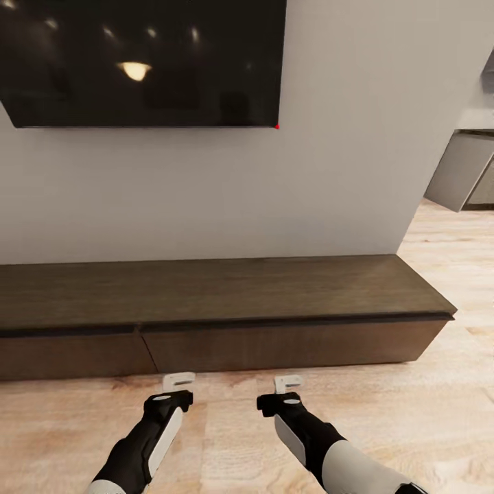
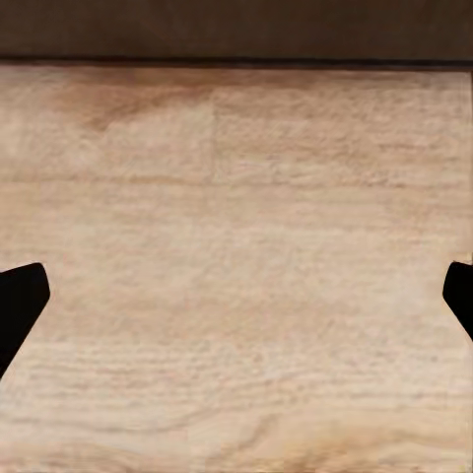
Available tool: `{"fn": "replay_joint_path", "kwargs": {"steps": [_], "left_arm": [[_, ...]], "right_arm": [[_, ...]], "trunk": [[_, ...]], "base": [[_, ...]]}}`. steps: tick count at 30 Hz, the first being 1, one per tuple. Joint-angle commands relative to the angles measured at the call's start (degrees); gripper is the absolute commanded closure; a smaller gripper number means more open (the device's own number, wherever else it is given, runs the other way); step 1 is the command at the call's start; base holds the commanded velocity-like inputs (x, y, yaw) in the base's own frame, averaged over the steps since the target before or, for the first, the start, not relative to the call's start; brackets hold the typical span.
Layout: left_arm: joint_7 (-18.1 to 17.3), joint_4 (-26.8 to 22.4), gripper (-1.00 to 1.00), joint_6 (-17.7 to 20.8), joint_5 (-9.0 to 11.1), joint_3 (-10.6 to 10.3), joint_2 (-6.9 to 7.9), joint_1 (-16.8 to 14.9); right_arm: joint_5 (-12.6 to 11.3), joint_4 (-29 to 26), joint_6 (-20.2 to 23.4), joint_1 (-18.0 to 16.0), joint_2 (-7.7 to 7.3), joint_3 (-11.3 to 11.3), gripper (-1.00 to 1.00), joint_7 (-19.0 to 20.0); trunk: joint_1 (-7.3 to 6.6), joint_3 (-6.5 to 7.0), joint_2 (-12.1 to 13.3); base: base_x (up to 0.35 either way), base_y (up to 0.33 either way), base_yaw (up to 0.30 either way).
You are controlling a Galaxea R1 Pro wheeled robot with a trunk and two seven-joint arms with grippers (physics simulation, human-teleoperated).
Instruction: Place each of the two pumpkins and all three candles from the living room inside a cabinet in the living room (use any cabinet), then make sure every cabinet is closed, and position the cauldron so it is next to a table in the living room.
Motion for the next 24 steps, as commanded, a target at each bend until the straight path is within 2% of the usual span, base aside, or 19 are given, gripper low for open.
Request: {"fn": "replay_joint_path", "kwargs": {"steps": [1,2,3,5,6,10,12,15,19,24], "left_arm": [[-0.03,-3.25,-1.00,6.29,0.07,0.90,-0.02,-0.05],[-0.05,-5.02,-1.00,9.45,0.09,1.80,-0.03,-0.07],[-0.07,-5.73,-1.00,10.73,0.09,2.37,-0.03,-0.07],[-0.09,-7.62,-1.00,14.01,0.11,5.39,-0.04,-0.09],[-0.09,-8.28,-1.00,14.86,0.12,6.84,-0.04,-0.09],[-0.09,-9.21,-1.00,16.69,0.14,9.71,-0.05,-0.10],[-0.09,-9.30,-1.00,17.63,0.13,10.01,-0.14,-0.10],[-0.09,-9.42,-1.00,21.79,0.13,10.38,-0.50,-0.10],[-0.09,-9.45,-1.00,24.55,0.16,10.45,-0.56,-0.10],[-0.10,-9.40,-1.00,27.13,0.25,10.53,-0.57,-0.10]], "right_arm": [[-0.92,-1.83,4.94,0.00,0.00,-0.82,-1.00,-0.12],[-1.47,-2.68,7.49,-0.01,0.00,-1.56,-1.00,-0.27],[-1.68,-2.99,8.59,-0.01,0.00,-2.00,-1.00,-0.37],[-2.24,-3.69,11.93,-0.01,0.00,-4.13,-1.00,-0.64],[-2.37,-3.87,13.11,-0.01,0.00,-5.04,-1.00,-0.71],[-2.59,-4.17,16.04,-0.01,0.00,-6.97,-1.00,-1.00],[-2.63,-4.13,16.48,-0.01,0.00,-7.29,-1.00,-1.10],[-2.84,-4.32,17.90,-0.01,0.00,-9.01,-1.00,-1.16],[-2.84,-4.45,21.04,0.41,0.00,-12.43,-1.00,-1.11],[-2.88,-4.43,22.19,0.70,0.00,-16.70,-1.00,-1.03]], "trunk": [[0.00,0.00,0.00],[0.00,0.00,0.00],[0.00,0.00,0.00],[0.00,0.00,0.00],[0.00,0.00,0.00],[-0.88,0.72,1.60],[-1.32,1.08,2.41],[-1.98,1.61,3.61],[-2.85,2.33,5.21],[-3.95,3.23,7.22]], "base": [[-0.012,0.000,0.000],[-0.008,0.000,0.000],[-0.006,0.000,0.000],[-0.003,0.000,0.000],[-0.002,0.000,0.000],[0.000,0.000,0.000],[0.000,0.000,0.000],[0.000,0.000,0.000],[0.000,0.000,0.000],[0.000,0.000,0.000]]}}
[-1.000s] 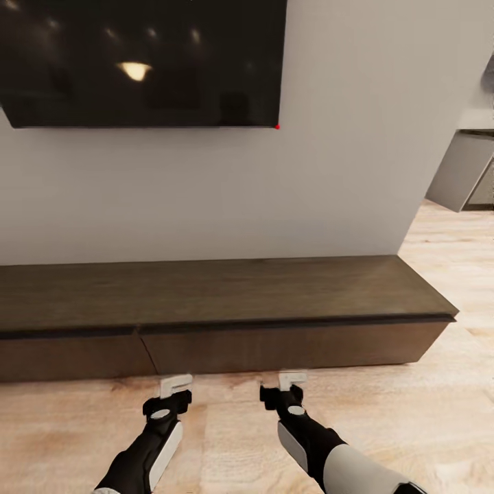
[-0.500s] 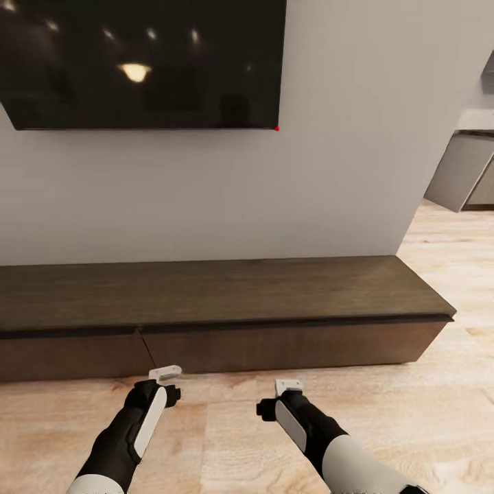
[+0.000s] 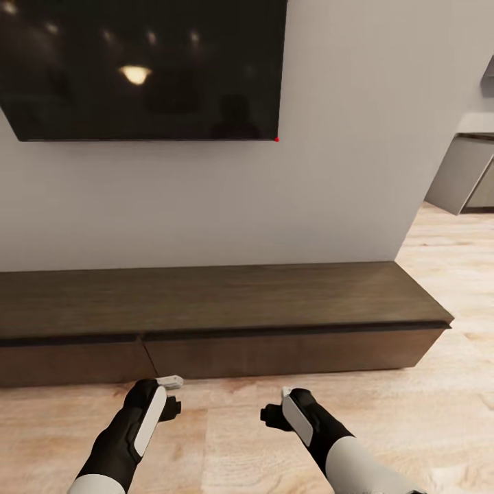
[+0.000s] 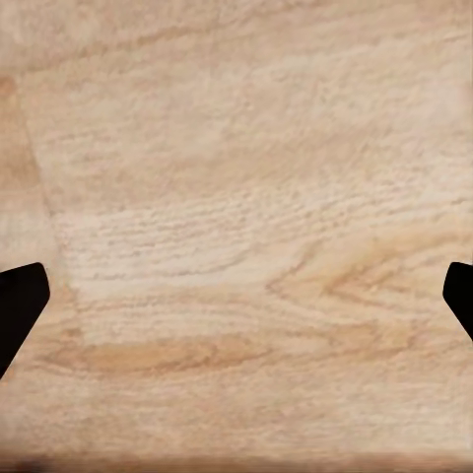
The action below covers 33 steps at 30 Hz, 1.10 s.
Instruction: Place each of the two pumpkins and all three candles from the living room inside a cabinet in the living room (use any cabinet), then make sure every cabinet is closed, and position the cauldron so it is next to a table in the living room.
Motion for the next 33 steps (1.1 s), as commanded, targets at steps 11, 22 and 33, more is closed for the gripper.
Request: {"fn": "replay_joint_path", "kwargs": {"steps": [11,22,33], "left_arm": [[0.01,0.41,-1.00,0.46,2.51,0.02,0.18,0.00],[0.01,0.48,-1.00,0.41,2.60,-0.02,0.09,0.00],[-0.09,2.25,-1.00,0.27,2.65,0.01,0.18,0.00]], "right_arm": [[-0.15,0.02,1.83,0.00,-2.78,-7.51,-1.00,5.55],[0.16,-0.02,2.29,0.00,-2.96,-8.00,-1.00,6.50],[0.15,0.02,2.49,0.00,-3.05,-8.00,-1.00,6.45]], "trunk": [[-2.42,1.98,4.43],[-4.84,3.95,8.84],[-7.25,5.93,13.25]], "base": [[0.000,0.000,0.000],[0.000,0.000,0.000],[0.000,0.000,0.000]]}}
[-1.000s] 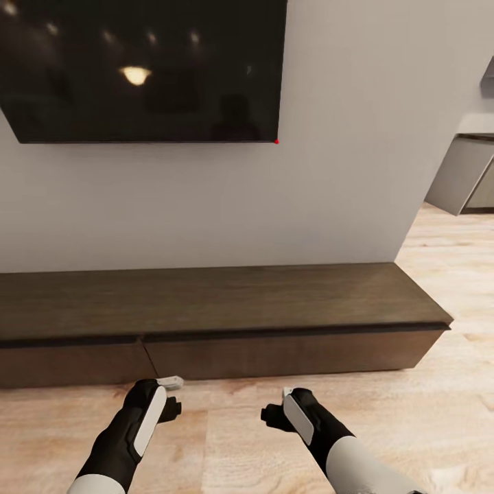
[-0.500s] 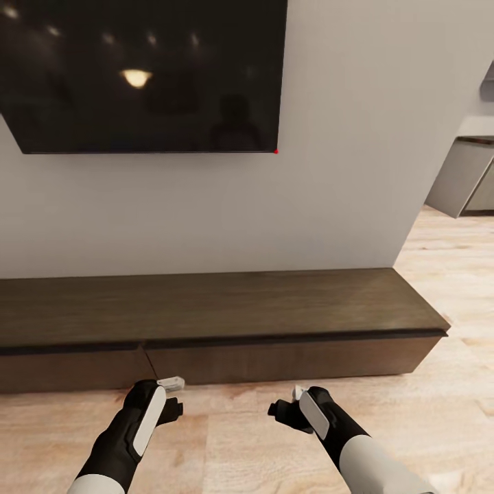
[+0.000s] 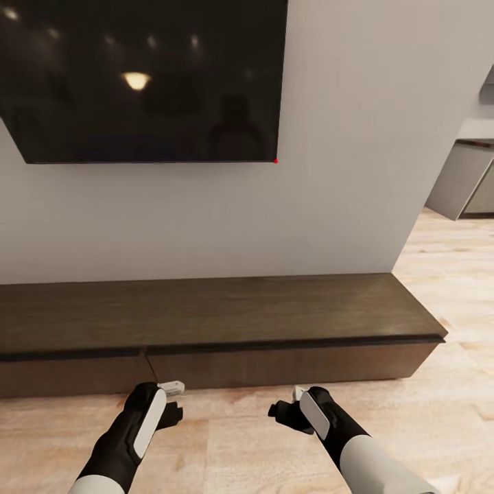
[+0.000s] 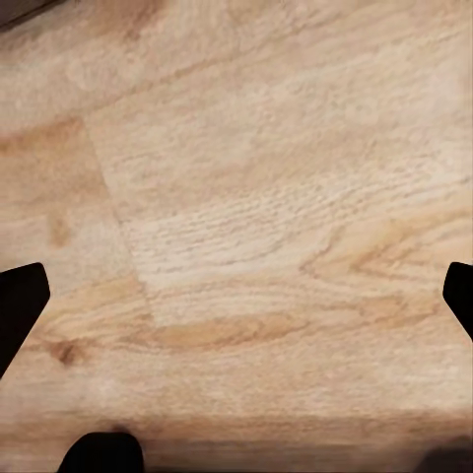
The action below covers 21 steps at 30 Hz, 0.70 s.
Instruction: Place each of the two pumpkins and all three candles from the living room inside a cabinet in the living room (use any cabinet), then make sure every cabinet is closed, and position the cauldron so it is next to a table in the living room.
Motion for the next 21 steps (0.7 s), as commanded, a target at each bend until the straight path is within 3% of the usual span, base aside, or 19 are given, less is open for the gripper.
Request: {"fn": "replay_joint_path", "kwargs": {"steps": [1,6,8,14,21], "left_arm": [[-0.04,0.50,-1.00,-0.05,0.02,0.00,0.11,0.00],[-0.83,4.61,-1.00,-0.70,-0.05,0.54,0.96,0.00],[-1.92,8.11,-1.00,-2.41,-0.05,1.79,2.23,0.00],[-4.04,18.60,-1.00,-11.87,-0.16,3.10,4.61,0.00],[-4.41,22.42,-1.00,-15.36,-0.22,3.15,5.10,0.00]], "right_arm": [[0.01,0.00,0.18,0.00,0.01,0.02,-1.00,-0.02],[0.67,0.21,0.19,0.05,0.11,1.09,-1.00,-1.42],[0.96,0.56,-0.19,0.46,0.02,1.59,-1.00,-2.68],[1.14,-0.07,-5.47,7.04,-0.11,2.10,-1.00,-3.63],[1.26,-0.27,-7.18,8.71,-0.12,2.49,-1.00,-3.78]], "trunk": [[-0.23,0.18,0.42],[-1.32,1.08,2.42],[-1.76,1.44,3.22],[-3.08,2.52,5.63],[-4.62,3.78,8.44]], "base": [[0.000,0.000,0.000],[0.000,0.000,0.000],[0.000,0.000,0.000],[0.000,0.000,0.000],[0.000,0.000,0.000]]}}
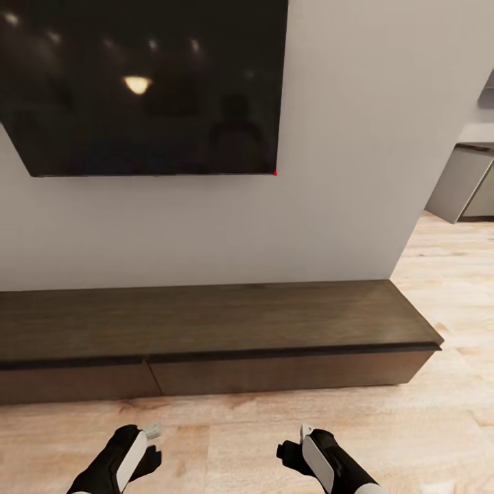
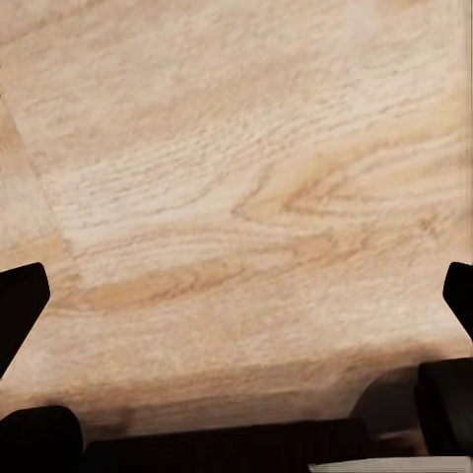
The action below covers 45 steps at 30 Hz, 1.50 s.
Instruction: Place each of the two pumpkins and all three candles from the living room inside a cabinet in the living room (use any cabinet), then make sure every cabinet is closed, and position the cauldron so it is next to a table in the living room.
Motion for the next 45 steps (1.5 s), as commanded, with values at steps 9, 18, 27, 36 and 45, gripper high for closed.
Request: {"fn": "replay_joint_path", "kwargs": {"steps": [9,18,27,36,45], "left_arm": [[-0.06,1.44,-1.00,-2.16,-0.16,-0.34,-0.25,0.00],[-0.09,1.50,-1.00,-1.94,-0.06,-0.31,-0.44,0.00],[-0.45,1.35,-1.00,-1.99,-0.08,-0.42,-0.57,0.00],[-4.20,1.32,-1.00,-1.86,-0.12,-0.46,-0.38,0.00],[-4.51,1.37,-1.00,-1.93,-0.07,-0.16,-0.18,0.00]], "right_arm": [[0.06,0.17,-0.61,0.17,-1.29,0.26,-1.00,0.00],[0.37,0.27,-1.48,0.17,-1.50,0.46,-1.00,-0.01],[4.79,0.35,-1.58,0.17,-1.02,0.33,-1.00,-0.10],[6.00,0.44,-3.01,0.17,-0.76,0.30,-1.00,-0.08],[6.05,0.47,-3.07,0.17,-0.88,0.30,-1.00,-0.05]], "trunk": [[-1.98,1.62,3.62],[-3.74,3.05,6.83],[-3.74,2.88,6.83],[-3.74,2.63,6.83],[-3.74,2.38,6.83]], "base": [[-0.101,0.058,0.099],[-0.173,0.154,0.268],[-0.015,0.017,0.282],[0.000,0.000,0.282],[0.000,0.000,0.282]]}}
